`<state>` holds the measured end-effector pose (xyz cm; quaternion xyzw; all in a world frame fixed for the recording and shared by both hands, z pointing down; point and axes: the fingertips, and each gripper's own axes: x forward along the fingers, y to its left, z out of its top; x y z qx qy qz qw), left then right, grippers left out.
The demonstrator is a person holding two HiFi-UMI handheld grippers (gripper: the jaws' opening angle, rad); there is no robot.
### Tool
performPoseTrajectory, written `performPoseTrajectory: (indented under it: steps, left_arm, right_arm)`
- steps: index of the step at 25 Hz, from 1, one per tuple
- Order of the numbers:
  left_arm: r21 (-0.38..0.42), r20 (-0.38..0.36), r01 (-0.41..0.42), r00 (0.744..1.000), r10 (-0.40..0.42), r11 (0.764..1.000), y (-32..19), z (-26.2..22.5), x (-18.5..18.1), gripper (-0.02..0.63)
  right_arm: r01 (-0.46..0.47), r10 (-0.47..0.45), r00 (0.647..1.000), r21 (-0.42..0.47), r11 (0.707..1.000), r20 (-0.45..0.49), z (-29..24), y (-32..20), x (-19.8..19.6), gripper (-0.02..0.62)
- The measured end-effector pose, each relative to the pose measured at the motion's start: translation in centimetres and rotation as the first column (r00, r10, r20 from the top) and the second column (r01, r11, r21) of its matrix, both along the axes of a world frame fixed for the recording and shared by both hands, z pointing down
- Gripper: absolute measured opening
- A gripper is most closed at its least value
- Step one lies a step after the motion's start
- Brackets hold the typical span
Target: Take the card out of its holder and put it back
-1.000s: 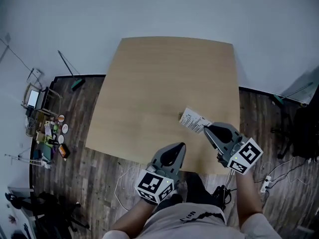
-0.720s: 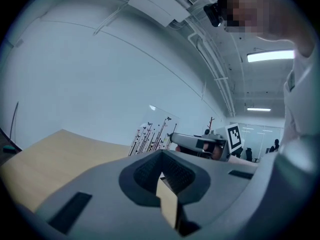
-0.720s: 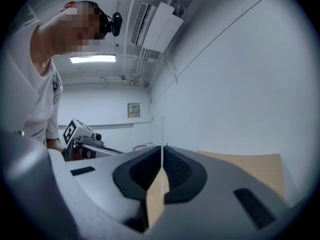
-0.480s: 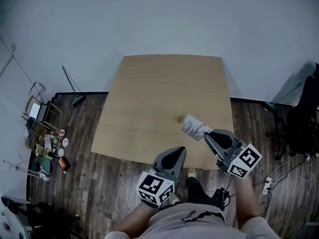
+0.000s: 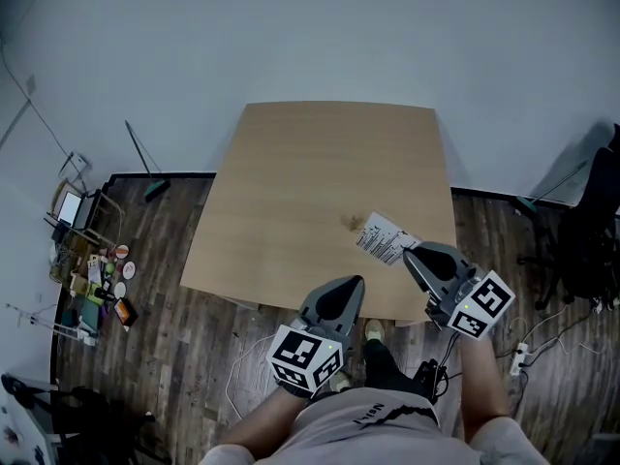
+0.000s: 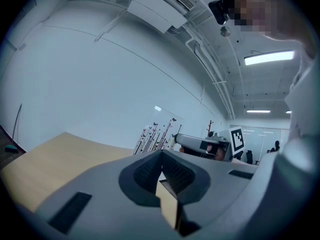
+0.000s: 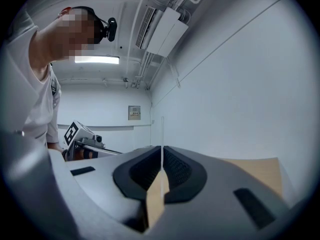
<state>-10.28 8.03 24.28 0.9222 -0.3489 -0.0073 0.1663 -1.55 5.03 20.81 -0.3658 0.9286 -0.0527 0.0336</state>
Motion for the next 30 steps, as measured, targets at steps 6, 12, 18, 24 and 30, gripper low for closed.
performPoseTrajectory:
  steps: [6,12,18,24,30]
  left_arm:
    - [-0.015,-0.007,0.0,1.0,-0.001,1.0,-0.7,0.8,0.3,0.012]
    - [-0.024,-0.009,0.007,1.0,-0.007,1.0,-1.3,2.2,0.0,0.012]
    - [-0.054,0.014,0.036,0.999,-0.035,0.998,-5.6,4.6,1.7,0.012]
    - [-0.093,0.066,0.069,0.996,-0.063,0.993,-9.6,7.9,3.1,0.012]
    - [-0.15,0.129,0.115,0.987,-0.096,0.982,-13.7,11.8,4.0,0.012]
  right_arm:
    - [0.009,-0.009,1.0,-0.008,1.0,-0.006,0.6,-1.1,0.7,0.025]
    - [0.038,-0.038,0.999,-0.031,0.999,-0.006,2.2,-2.1,1.2,0.025]
    - [0.106,-0.108,0.994,-0.058,0.993,-0.028,4.9,-6.8,3.2,0.025]
    - [0.209,-0.213,0.976,-0.102,0.973,-0.031,9.0,-12.4,4.2,0.025]
    - [0.295,-0.302,0.953,-0.157,0.943,-0.023,14.8,-17.9,3.8,0.025]
